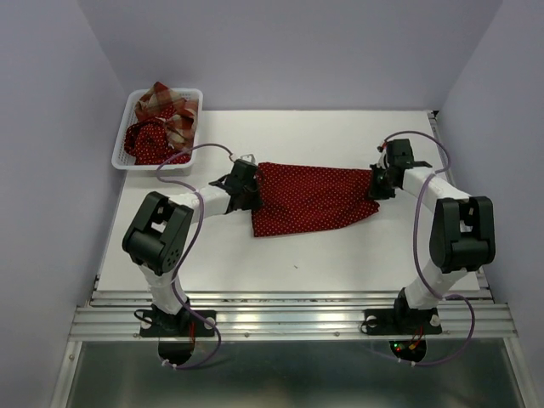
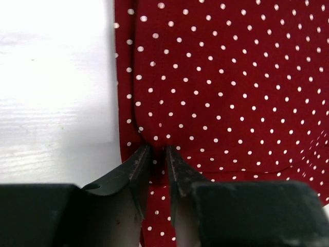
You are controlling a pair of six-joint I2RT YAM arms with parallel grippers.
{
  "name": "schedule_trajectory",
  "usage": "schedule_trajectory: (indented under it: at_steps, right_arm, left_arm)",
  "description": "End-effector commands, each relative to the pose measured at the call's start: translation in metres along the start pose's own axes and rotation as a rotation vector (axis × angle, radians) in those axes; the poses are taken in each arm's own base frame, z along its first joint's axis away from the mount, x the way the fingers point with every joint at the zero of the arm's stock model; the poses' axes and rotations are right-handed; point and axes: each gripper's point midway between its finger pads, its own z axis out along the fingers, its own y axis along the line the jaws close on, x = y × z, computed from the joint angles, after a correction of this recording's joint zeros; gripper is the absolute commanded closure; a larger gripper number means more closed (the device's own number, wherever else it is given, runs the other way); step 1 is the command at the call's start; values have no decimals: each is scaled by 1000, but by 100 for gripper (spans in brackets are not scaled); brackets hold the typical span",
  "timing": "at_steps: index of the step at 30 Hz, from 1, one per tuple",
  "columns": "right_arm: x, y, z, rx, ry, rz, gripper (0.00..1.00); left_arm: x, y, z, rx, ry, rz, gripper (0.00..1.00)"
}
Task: Fold and stack the skirts
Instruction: Fold the skirt
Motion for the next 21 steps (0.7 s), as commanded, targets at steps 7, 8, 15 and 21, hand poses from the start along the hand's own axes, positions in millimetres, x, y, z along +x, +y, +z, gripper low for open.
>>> schedule_trajectory:
  at_steps: [7,8,15,21]
  right_arm:
    - [-22,-2,-34,60,-75,-42,99]
    - [-22,1,-35,62,-73,-49,99]
    - [-29,3,-46,69,-98,-35,99]
    - [-41,15,-63,34,-137,-58,99]
  left_arm:
    - [-79,-28,-44,-35,-175,-12,59]
    - [-81,-31,-46,-35,-179,-5,59]
    - [-88,-99,-50,141,-174,57,72]
    - [-67,-153,-22,275,-99,116,86]
